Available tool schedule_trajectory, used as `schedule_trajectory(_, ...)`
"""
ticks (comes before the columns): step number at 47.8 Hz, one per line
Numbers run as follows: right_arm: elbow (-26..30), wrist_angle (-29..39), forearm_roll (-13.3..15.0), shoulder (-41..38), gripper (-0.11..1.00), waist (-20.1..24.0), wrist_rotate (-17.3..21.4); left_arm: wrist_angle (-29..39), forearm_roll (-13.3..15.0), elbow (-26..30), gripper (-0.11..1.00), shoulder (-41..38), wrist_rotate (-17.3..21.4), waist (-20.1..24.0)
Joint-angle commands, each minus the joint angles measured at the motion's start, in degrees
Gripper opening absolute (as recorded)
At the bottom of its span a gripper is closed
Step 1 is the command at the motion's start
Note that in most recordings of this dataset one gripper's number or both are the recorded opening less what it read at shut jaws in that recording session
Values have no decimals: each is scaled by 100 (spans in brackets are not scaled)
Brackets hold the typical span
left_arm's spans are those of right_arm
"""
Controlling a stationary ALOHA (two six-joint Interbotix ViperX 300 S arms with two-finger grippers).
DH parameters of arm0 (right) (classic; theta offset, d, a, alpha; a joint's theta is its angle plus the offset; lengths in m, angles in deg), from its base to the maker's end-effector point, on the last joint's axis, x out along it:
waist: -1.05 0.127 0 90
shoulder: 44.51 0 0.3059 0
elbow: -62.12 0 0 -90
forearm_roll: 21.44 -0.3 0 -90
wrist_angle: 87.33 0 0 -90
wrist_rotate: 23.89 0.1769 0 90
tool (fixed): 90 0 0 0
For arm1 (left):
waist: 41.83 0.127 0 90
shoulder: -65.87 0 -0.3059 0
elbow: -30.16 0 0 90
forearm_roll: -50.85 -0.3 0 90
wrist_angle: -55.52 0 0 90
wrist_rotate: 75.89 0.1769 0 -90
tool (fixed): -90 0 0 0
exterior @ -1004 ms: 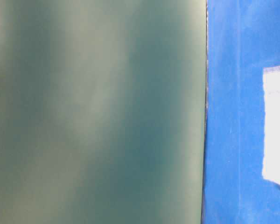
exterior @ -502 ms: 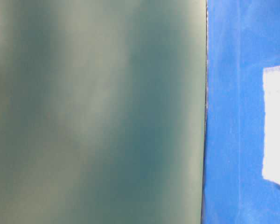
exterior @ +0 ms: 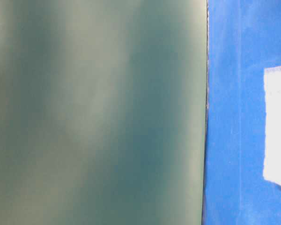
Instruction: Fold the blue towel.
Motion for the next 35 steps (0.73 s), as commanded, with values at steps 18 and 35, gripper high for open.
schedule_trajectory(18,79,-26,9,-53,55,-9,0,26,0,62,51,-53,-9,18)
schedule_trajectory(35,88,-26,9,-53,55,-9,0,35,0,62,51,-62,-9,18)
